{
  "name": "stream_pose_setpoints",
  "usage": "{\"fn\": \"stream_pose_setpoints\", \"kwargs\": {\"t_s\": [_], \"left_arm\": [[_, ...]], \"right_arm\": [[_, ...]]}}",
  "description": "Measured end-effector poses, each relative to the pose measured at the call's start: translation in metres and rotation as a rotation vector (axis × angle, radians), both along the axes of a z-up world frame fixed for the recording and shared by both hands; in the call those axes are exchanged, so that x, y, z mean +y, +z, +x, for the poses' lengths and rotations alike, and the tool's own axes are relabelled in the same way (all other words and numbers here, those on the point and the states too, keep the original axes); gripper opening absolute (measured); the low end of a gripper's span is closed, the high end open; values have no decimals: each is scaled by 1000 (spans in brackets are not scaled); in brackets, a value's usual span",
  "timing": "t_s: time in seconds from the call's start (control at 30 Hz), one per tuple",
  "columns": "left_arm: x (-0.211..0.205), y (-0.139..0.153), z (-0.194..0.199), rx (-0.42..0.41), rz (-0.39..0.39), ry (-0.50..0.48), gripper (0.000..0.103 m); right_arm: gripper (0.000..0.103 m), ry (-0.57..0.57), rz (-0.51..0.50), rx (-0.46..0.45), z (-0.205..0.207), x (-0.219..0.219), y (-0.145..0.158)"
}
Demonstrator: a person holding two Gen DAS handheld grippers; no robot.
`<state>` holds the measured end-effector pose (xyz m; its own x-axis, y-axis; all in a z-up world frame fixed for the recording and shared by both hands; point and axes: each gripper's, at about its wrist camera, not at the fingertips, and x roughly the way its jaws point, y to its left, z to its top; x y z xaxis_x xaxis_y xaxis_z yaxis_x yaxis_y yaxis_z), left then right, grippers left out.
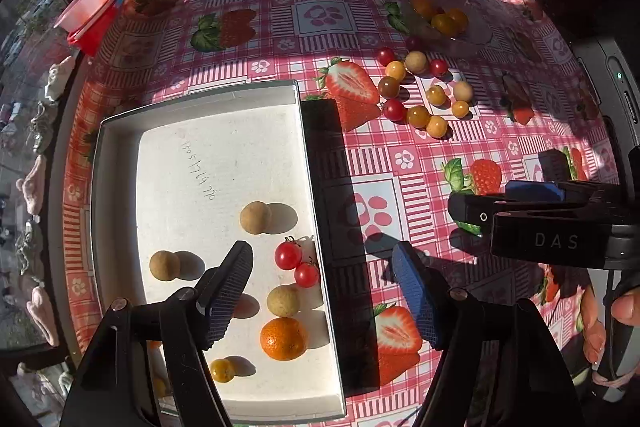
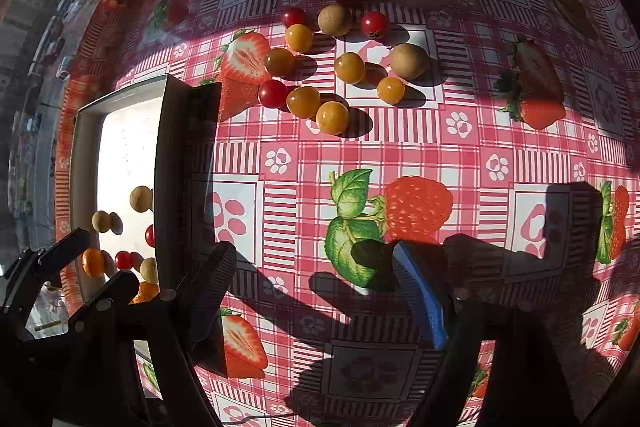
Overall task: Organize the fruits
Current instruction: 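Move both open tools back to the loose fruit, then grasp a brown fruit with the right tool while the left tool grasps a red cherry tomato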
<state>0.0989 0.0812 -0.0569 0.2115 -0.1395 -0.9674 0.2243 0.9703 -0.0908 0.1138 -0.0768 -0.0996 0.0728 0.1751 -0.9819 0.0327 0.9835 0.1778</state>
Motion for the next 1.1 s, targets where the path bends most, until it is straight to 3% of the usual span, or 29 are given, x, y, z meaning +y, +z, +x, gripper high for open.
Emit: {"fn": "stream_pose_setpoints", "kwargs": {"t_s": [0.47,1.1], "left_arm": [[-51,-8,43,17,32,3,73],[-56,-36,78,30,76,36,73]], "right_arm": [[83,-56,12,-29,19,-53,9],[83,-67,-15,-60,46,-84,7]]}}
